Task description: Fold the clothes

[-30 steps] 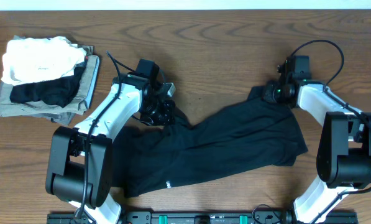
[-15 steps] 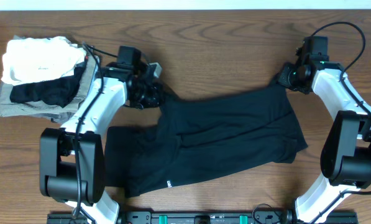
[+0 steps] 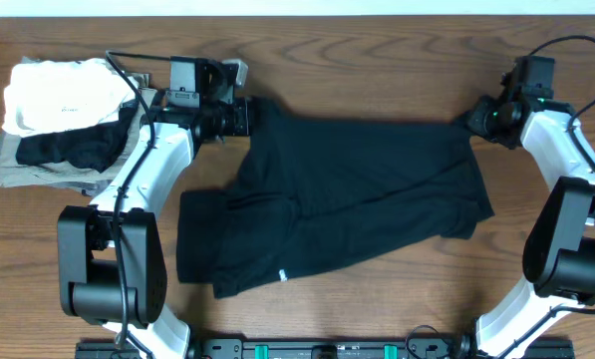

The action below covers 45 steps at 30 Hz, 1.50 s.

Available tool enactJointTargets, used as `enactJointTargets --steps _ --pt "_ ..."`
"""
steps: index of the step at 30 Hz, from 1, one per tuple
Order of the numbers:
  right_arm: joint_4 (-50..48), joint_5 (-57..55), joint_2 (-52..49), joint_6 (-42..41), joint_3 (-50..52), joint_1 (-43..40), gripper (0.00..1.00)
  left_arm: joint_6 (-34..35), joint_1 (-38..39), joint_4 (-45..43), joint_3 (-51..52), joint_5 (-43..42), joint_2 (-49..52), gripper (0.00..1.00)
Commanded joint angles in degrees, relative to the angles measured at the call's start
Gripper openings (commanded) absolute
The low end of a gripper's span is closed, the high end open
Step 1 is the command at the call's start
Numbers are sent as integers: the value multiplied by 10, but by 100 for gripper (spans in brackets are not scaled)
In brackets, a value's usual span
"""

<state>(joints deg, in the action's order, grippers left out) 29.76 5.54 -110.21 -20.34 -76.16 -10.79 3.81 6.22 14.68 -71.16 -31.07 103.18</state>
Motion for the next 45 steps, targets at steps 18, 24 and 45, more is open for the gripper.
enactJointTargets --steps 18,24,45 --pt "32 -26 42 -4 -15 -32 1 -1 -4 5 -10 -108 -6 12" --pt "75 -26 101 -4 -15 -42 1 -19 -4 89 -10 -107 -44 11" --pt "260 -28 126 -4 -15 -42 1 15 15 425 -10 -24 -77 23"
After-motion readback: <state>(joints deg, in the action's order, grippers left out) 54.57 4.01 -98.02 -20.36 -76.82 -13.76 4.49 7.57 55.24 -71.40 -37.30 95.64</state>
